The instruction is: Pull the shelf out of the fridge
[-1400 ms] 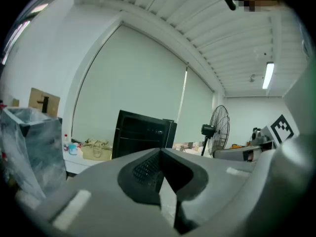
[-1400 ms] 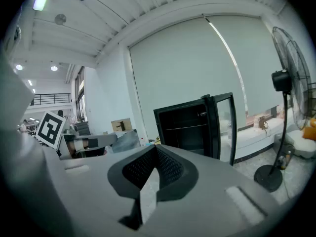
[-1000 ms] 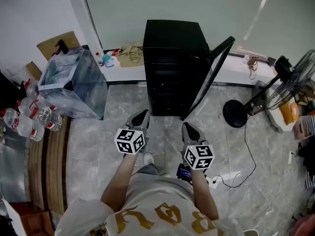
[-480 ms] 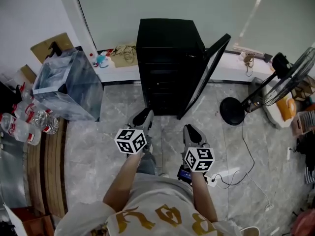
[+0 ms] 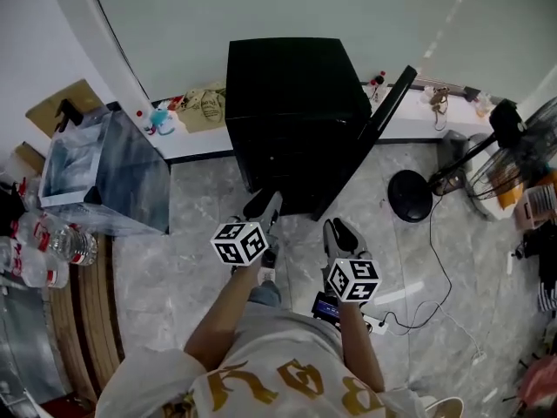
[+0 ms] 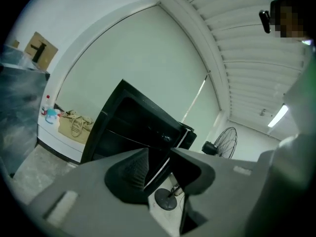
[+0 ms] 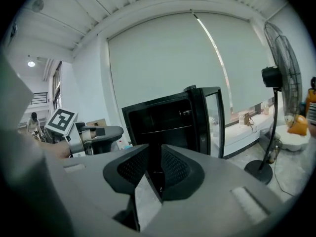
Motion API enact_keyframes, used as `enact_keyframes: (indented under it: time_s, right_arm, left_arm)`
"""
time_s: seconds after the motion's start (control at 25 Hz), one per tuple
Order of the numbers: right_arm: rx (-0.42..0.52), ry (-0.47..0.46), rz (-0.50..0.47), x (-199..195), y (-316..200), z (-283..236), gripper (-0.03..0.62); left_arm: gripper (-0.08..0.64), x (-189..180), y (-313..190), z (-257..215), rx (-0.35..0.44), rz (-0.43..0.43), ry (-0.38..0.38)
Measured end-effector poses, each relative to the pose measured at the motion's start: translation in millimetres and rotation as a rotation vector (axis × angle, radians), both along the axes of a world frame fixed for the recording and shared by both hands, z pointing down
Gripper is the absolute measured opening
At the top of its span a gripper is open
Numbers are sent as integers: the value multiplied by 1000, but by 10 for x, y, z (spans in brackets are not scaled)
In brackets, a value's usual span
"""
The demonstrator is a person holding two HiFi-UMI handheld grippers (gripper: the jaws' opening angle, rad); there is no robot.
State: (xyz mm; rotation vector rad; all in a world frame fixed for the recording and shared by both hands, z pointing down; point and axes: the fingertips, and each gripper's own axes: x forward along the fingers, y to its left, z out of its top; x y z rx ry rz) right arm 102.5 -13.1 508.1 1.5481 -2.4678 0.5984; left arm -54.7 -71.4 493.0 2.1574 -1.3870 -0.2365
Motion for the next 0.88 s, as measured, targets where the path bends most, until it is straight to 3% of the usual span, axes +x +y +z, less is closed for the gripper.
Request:
enact_keyframes:
  time_s: [0.36,0.6,0.88]
  right_arm:
    - [-15,39,79,-269,-862,21,109]
    - [-20,77,96,-302,-1032,19,109]
    - [-7,99,96,-251,-1229,-6,110]
  left_arm:
    - [123,11,-1050,229,-108,109,239]
    - [124,-1,-1420,500,-222,64,532]
    - [125,109,-1632,641,-253,48,596]
